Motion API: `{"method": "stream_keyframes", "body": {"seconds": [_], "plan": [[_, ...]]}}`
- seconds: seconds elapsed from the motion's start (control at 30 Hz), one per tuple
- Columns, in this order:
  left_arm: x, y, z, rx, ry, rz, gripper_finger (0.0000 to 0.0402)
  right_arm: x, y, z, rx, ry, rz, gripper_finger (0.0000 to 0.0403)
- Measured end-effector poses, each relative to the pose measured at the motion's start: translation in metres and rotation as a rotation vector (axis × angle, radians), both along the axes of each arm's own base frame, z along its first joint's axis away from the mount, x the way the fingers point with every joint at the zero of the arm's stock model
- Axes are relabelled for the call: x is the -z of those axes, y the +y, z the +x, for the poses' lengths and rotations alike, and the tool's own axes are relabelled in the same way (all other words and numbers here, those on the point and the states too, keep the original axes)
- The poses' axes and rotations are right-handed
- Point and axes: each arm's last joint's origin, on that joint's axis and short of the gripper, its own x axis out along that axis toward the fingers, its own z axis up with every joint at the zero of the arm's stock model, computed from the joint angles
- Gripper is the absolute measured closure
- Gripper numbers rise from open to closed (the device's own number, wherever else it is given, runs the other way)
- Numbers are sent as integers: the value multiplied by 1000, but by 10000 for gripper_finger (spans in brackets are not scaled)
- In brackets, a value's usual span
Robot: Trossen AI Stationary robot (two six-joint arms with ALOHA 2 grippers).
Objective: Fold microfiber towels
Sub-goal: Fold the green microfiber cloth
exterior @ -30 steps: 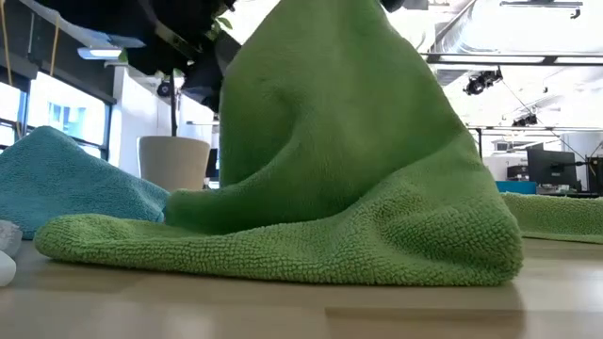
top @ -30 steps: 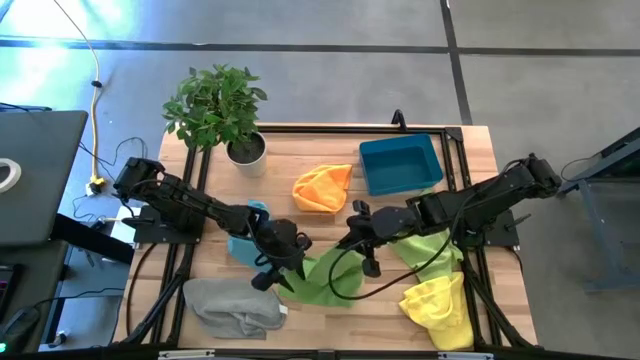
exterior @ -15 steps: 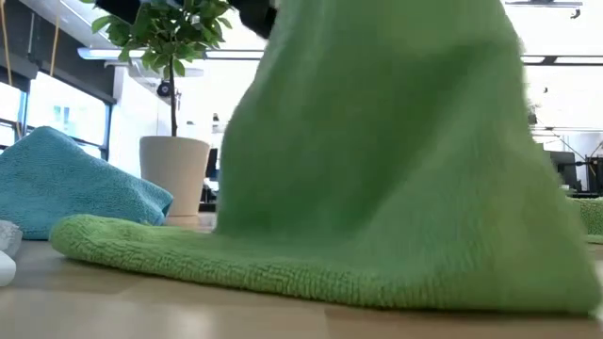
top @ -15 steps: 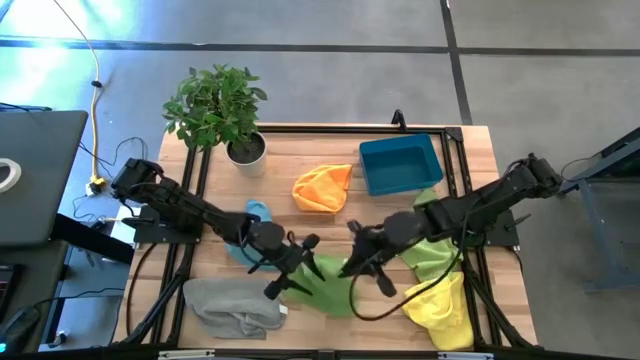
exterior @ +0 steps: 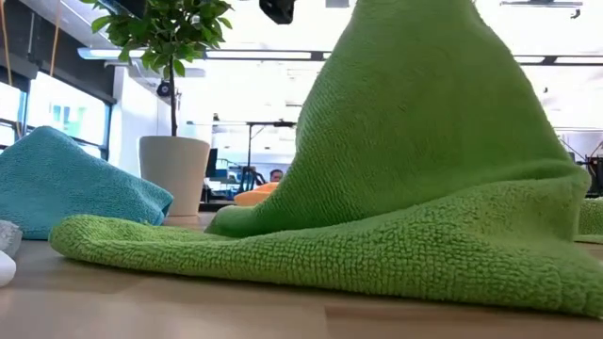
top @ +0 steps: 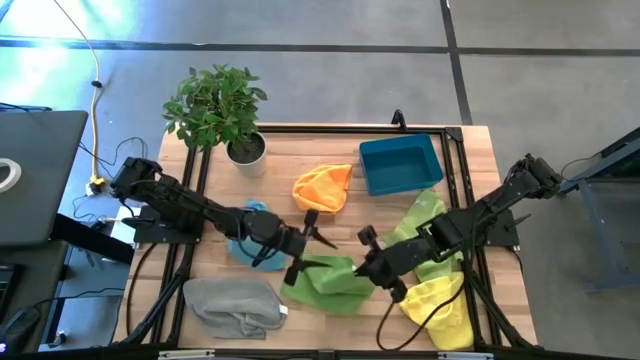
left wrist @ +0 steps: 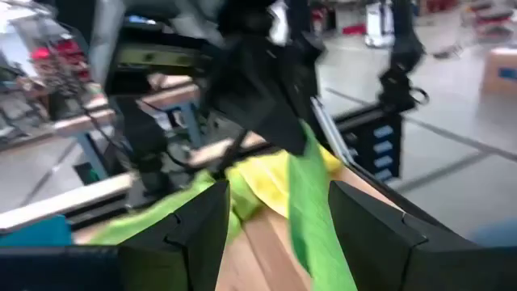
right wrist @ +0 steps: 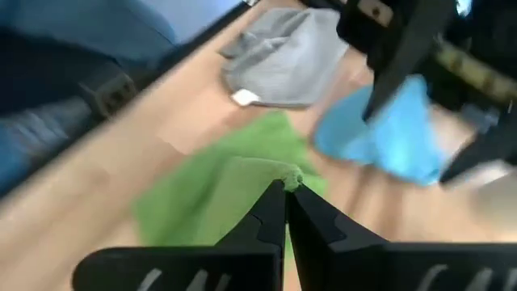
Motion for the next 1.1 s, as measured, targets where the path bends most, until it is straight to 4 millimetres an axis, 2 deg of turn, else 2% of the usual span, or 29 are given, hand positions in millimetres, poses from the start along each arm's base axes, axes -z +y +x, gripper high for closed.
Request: {"method": "stream_keyframes", "body": {"seconds": [0.13, 0.27, 0.53, 0.7, 0.83, 1.1], "plan": [[0, 14, 2, -10, 7, -25, 199, -3, -3, 4, -58, -77, -142, 403], [0, 26, 3, 52, 21, -96, 199, -5, -5, 6, -123, -127, -276, 403], [0, 36, 3, 181, 36, -141, 199, -7, -12, 11, -151, -188, -470, 403], [-1, 36, 3, 183, 26, -140, 199, -13, -18, 20, -231, -272, -474, 403], [-1, 35, 2, 198, 30, -141, 199, -17, -25, 25, -220, -305, -457, 403], [1, 24, -1, 439, 60, -160, 199, -16, -36, 29, -160, -275, -345, 403]]}}
